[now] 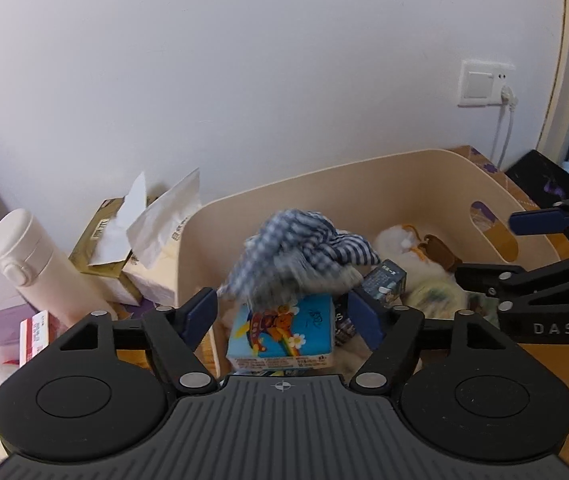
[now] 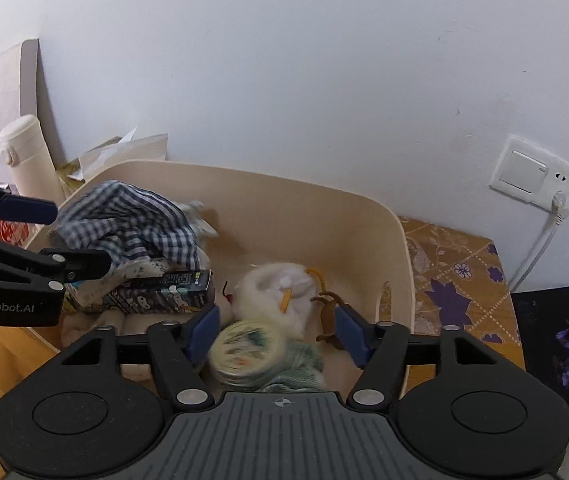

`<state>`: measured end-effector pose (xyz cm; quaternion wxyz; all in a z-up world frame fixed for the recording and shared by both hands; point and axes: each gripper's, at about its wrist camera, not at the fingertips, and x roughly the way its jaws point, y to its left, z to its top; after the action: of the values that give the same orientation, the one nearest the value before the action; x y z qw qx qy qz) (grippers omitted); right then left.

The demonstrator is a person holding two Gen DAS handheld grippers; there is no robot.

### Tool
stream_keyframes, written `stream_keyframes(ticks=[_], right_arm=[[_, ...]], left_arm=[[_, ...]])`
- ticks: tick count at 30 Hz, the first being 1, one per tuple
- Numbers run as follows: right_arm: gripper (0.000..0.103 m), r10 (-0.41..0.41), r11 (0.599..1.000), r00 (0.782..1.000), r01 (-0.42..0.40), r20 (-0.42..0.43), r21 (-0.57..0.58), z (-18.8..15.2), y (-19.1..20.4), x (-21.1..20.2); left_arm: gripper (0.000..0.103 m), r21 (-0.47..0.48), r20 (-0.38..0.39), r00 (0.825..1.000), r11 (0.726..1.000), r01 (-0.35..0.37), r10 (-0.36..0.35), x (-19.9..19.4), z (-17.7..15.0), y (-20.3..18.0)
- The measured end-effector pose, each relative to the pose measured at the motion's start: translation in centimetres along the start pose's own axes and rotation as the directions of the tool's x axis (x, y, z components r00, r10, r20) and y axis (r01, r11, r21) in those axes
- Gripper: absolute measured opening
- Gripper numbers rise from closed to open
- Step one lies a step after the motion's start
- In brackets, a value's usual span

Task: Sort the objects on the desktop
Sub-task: 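Open both tools to drop the cloth and tin into the basket, then move both tools back from the basket to the remaining items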

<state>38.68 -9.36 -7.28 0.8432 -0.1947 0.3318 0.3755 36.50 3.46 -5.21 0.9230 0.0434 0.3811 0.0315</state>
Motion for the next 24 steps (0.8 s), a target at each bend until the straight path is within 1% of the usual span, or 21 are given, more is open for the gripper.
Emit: stream_keyframes(ticks=[3,5,7,12,18,21,24], right_arm=[[0.084,-0.001,1.000,1.000,0.000,0.016,0.020,0.1,-0.2,-1.0],[0.098,0.000,0.999,1.000,-0.001,0.029,0.051,-0.1,-0.7,-1.8],[0.103,0.007,0.997,0.999,-0.010,0.042,0.081,-0.4,-1.0,-2.6],[0.103,0.009,0.995,0.999,-0.014,0.046,0.099,-1.0,-1.9,-4.4],[0.103,0.033,0.993,0.998,-0.039,0.050,0.116,-1.9,-2.9,-6.2],[0.103,0.030,0.993,0.997,-0.037,0.070,0.110,-2.7,-3.4,-7.6],[0.103,0.035,0.994,0.997,-0.042,0.069,0.099,-3.6,-4.0,-8.7]], left_arm=[[0.077,-0.025,-0.003,1.000,1.000,-0.002,0.002,-0.8,-0.1,0.2],[0.077,-0.034,0.002,1.000,0.999,-0.003,0.003,-1.6,-0.4,0.2],[0.079,-0.040,0.011,1.000,0.999,-0.005,0.005,-2.5,-0.8,0.3],[0.081,-0.054,0.021,1.000,0.998,-0.021,0.023,-4.3,-1.6,-0.3],[0.081,-0.080,0.014,0.999,0.996,-0.045,0.046,-6.0,-2.4,-1.1],[0.081,-0.086,0.011,0.998,0.995,-0.059,0.060,-7.2,-3.1,-1.6],[0.082,-0.110,0.005,0.998,0.992,-0.066,0.067,-8.2,-3.9,-1.9]])
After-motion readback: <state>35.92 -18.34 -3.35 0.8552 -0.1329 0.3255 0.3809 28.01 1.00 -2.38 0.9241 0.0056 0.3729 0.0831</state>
